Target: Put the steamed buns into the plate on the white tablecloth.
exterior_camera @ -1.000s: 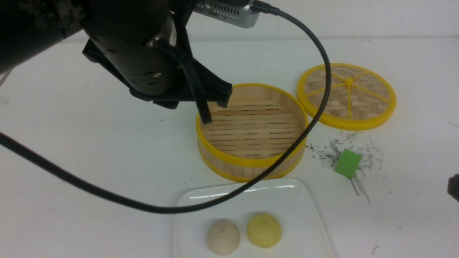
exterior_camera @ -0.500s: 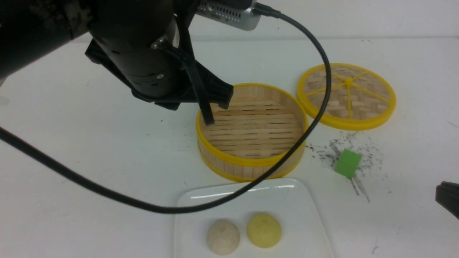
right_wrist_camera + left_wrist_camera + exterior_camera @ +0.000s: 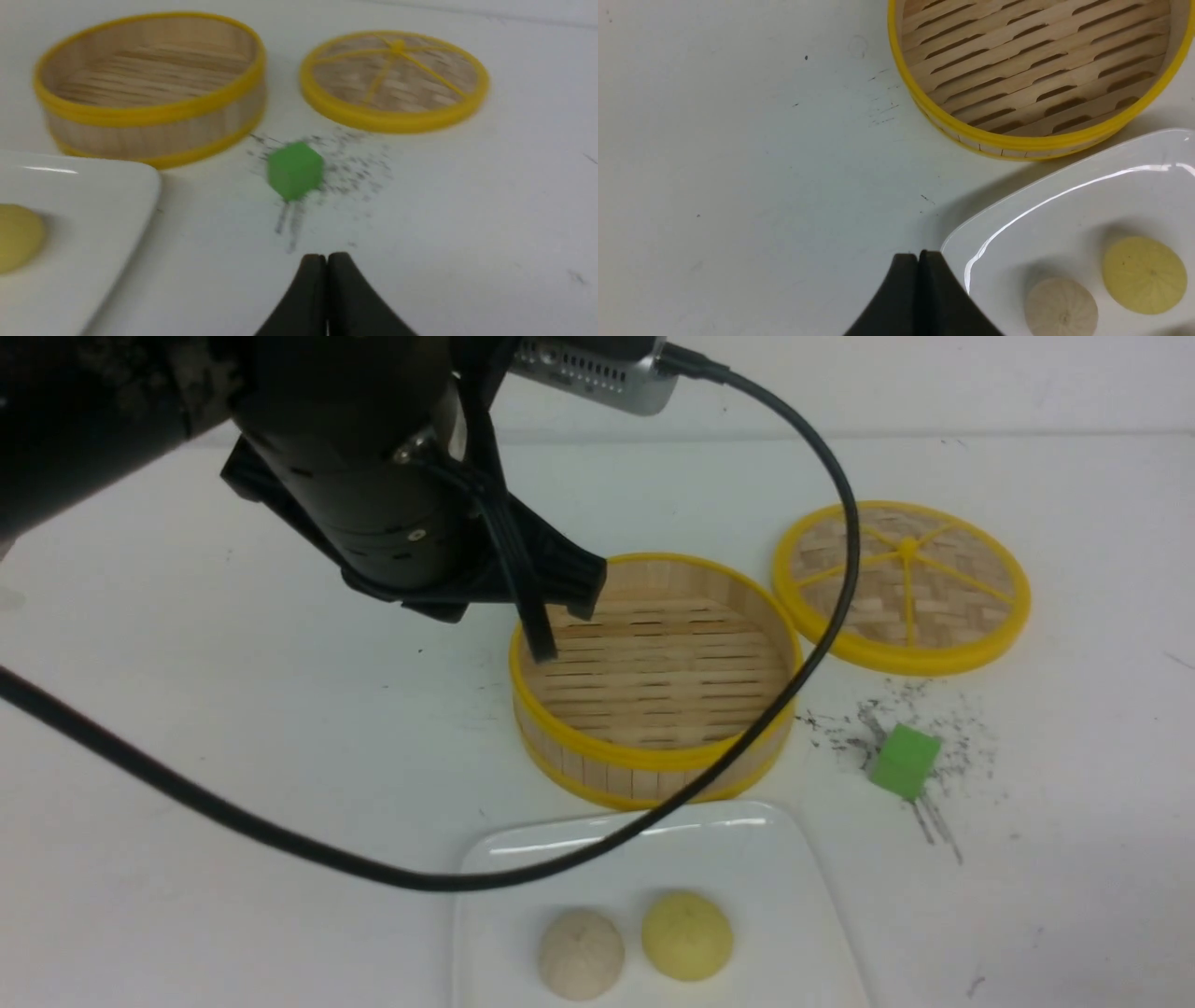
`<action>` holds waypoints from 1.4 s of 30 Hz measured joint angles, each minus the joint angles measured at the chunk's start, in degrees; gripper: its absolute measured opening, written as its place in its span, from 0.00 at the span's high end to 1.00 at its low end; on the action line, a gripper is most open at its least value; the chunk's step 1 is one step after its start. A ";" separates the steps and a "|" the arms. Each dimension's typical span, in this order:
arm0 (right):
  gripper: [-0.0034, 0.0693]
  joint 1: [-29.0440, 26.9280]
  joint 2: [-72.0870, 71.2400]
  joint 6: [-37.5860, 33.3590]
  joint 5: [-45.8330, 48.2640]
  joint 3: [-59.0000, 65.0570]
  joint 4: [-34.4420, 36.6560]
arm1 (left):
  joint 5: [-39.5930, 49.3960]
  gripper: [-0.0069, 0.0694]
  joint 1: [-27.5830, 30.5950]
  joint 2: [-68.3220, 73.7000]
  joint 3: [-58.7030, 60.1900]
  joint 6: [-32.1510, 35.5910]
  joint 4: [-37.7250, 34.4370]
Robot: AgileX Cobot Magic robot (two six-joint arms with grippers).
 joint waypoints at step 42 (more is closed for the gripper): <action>0.86 -9.30 -10.69 0.00 5.58 6.91 4.16 | -4.93 0.89 0.00 -46.37 43.02 -19.59 -3.55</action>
